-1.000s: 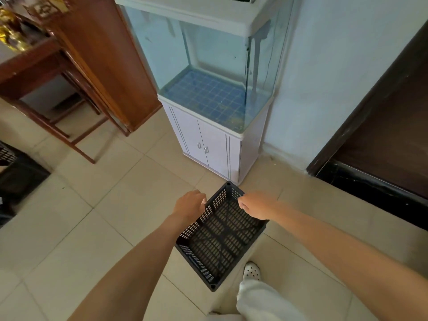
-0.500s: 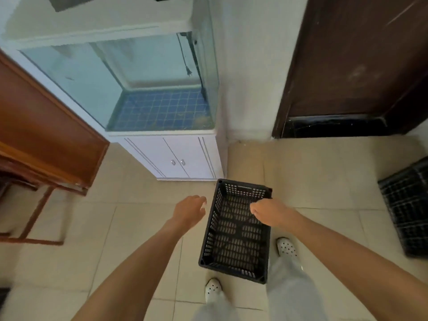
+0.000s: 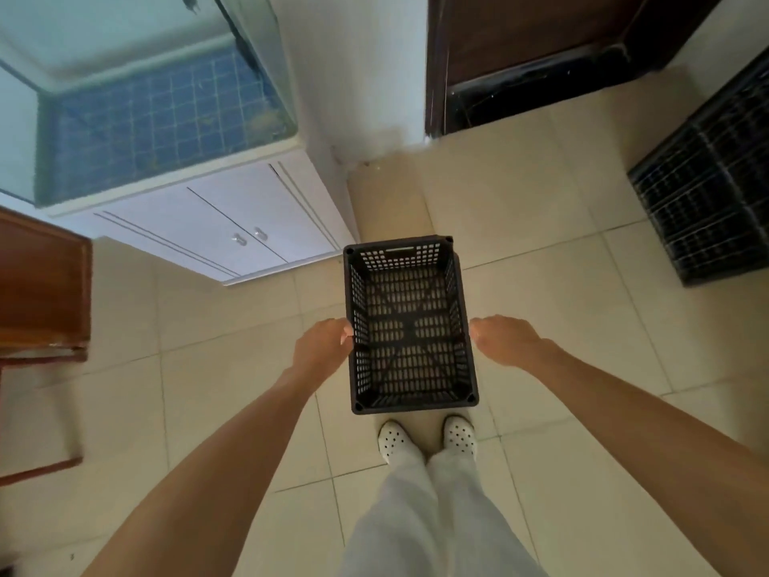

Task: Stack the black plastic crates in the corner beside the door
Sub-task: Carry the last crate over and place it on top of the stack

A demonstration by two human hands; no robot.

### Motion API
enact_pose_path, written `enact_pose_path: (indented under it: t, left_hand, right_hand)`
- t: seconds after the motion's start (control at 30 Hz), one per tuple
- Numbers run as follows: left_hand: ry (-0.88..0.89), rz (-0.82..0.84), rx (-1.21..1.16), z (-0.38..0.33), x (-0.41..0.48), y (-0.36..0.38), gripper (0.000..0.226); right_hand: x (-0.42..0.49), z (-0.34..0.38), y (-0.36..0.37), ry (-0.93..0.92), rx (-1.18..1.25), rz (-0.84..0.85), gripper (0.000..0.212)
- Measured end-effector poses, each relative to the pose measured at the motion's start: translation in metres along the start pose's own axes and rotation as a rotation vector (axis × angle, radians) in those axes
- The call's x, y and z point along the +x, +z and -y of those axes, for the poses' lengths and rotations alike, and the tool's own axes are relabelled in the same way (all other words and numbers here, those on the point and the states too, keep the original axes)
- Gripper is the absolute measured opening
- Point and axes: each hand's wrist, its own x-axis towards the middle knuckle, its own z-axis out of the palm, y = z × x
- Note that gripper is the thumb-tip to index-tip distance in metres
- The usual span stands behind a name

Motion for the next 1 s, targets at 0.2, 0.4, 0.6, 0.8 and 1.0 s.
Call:
enact_pose_path:
  t: [0.2, 0.4, 0.6, 0.8, 1.0]
  left_hand:
    - [-0.160, -0.047, -0.141, 0.009, 0.052, 0.070, 0.025]
    - [-0.344, -0.048, -0.273, 0.046, 0.107, 0.163, 0.049]
    - [-0.449, 0.065, -0.446, 0.084, 0.169, 0.236, 0.084]
    - [-0.488, 0.026, -0.663, 0.105, 0.213, 0.280, 0.075]
    - [-0.633, -0.069, -0.854, 0.103, 0.228, 0.269, 0.053]
  right_hand:
    - [0.052, -0.041, 0.041, 0.109, 0.054, -0.026, 0.032]
    - [0.126, -0.061, 0.108, 0.116, 0.060, 0.030, 0.038]
    - [0.202, -0.062, 0.174, 0.269, 0.114, 0.079, 0.052]
    - [0.258, -0.063, 0.216, 0.396, 0.635, -0.093, 0.054]
    - [0.276, -0.070, 0.213, 0.489, 0.801, -0.167, 0.045]
